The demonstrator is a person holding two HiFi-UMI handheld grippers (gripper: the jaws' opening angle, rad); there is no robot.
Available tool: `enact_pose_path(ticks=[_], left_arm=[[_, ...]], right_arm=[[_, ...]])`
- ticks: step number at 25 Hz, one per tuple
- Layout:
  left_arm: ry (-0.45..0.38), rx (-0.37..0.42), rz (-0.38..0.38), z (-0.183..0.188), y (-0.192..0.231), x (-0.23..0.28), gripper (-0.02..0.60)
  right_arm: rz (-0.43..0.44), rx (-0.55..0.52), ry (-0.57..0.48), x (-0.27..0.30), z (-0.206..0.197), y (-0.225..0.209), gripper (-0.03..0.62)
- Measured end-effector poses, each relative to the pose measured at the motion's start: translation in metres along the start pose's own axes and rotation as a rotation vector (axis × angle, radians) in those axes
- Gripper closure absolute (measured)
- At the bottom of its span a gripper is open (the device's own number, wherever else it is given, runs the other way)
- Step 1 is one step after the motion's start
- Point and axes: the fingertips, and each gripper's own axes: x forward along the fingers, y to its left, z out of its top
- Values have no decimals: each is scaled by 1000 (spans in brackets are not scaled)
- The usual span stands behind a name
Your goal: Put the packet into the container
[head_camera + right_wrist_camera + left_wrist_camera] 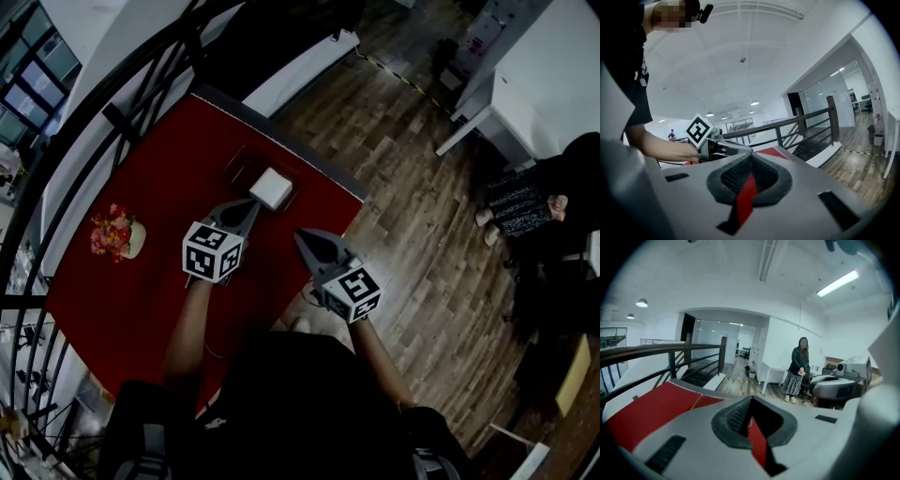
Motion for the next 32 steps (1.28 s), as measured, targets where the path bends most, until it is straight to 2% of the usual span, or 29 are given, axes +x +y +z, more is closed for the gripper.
enact_pose_path(ticks=[6,9,12,16,18,24,32], left_arm=[[-130,-19,42,-3,-18,-41,572],[-224,-5,74,3,-22,-63,571],[-319,-31,72,8,-33,-82,571],[-335,-36,52,8,-50,-92,571],[-338,-15,43,9,-57,-93,571],[-393,50,51,15,-68,-101,572],[-385,43,45,14,-75,-103,572]], right_arm=[[6,-8,1,-6,-2,6,574],[7,-18,-16,-6,4,8,574],[11,-23,-35,-6,10,11,574],[21,-19,-80,-10,21,19,574],[24,-30,-95,-10,24,23,574],[35,-88,-76,-9,23,33,574],[41,-95,-74,-15,22,38,574]])
